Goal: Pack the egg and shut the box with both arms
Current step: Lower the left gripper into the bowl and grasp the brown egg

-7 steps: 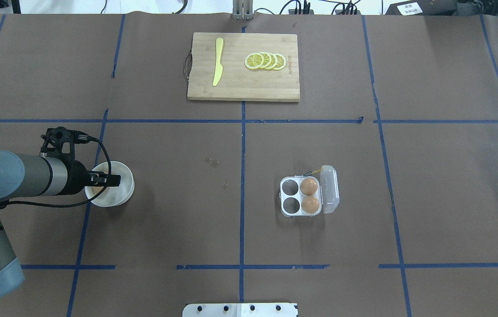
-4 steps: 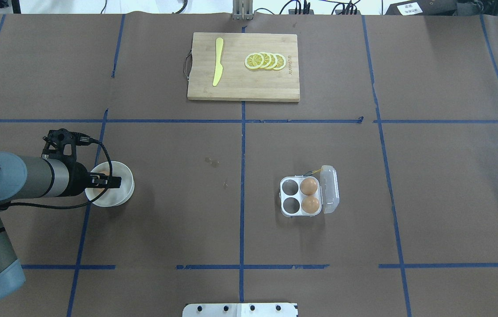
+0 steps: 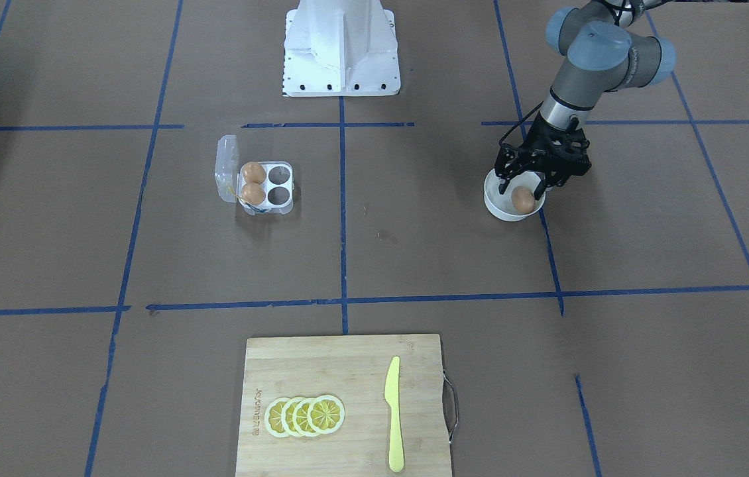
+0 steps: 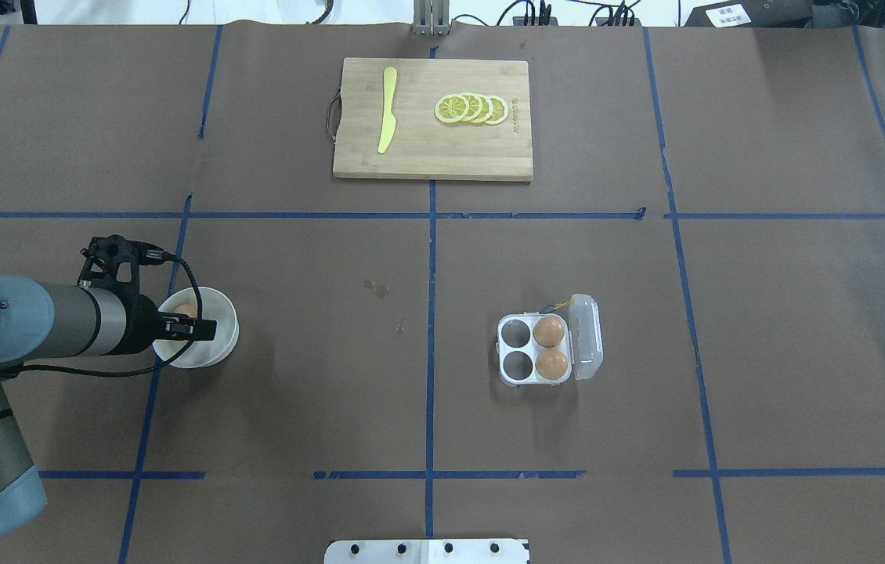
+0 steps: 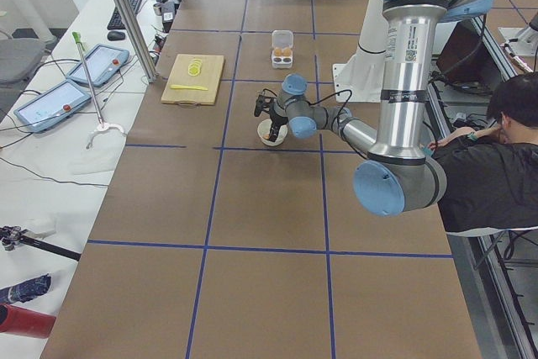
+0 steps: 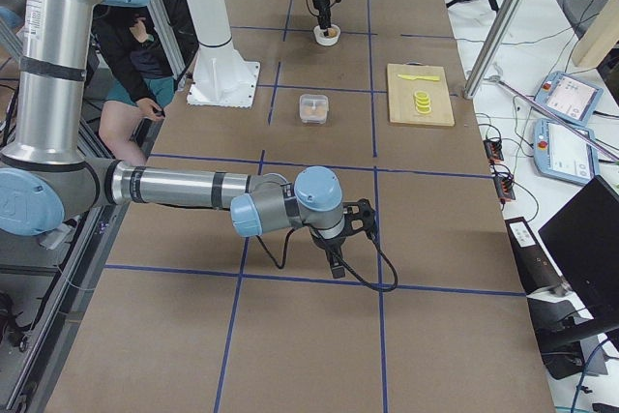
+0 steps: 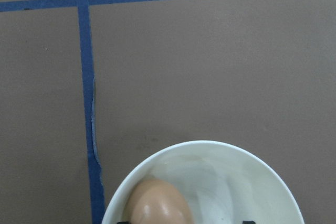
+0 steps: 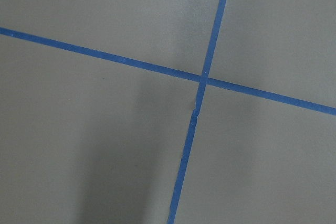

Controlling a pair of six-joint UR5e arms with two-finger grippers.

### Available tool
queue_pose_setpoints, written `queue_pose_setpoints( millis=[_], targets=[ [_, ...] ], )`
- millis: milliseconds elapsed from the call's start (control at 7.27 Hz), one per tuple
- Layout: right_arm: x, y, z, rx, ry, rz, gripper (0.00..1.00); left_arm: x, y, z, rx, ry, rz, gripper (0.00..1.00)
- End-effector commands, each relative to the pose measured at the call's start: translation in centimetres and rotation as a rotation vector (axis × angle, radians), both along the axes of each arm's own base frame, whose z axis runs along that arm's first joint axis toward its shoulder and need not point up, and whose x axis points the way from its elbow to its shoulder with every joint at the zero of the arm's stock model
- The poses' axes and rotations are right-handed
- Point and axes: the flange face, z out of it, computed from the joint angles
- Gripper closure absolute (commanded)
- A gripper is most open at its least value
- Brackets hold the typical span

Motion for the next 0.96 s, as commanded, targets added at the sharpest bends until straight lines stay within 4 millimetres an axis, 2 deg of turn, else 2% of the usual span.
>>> queue_pose_setpoints(
  millis=[0, 825],
  targets=[
    [0.0, 0.01, 0.01, 0.0, 0.0, 0.0, 0.0, 0.28, 0.0, -0.35, 0.004, 0.005, 0.003, 0.23],
    [0.0, 0.04, 0.25, -0.003, 0.001, -0.002, 0.0, 1.06, -0.61, 0.3, 0.003, -0.009, 0.0, 0.27]
  ],
)
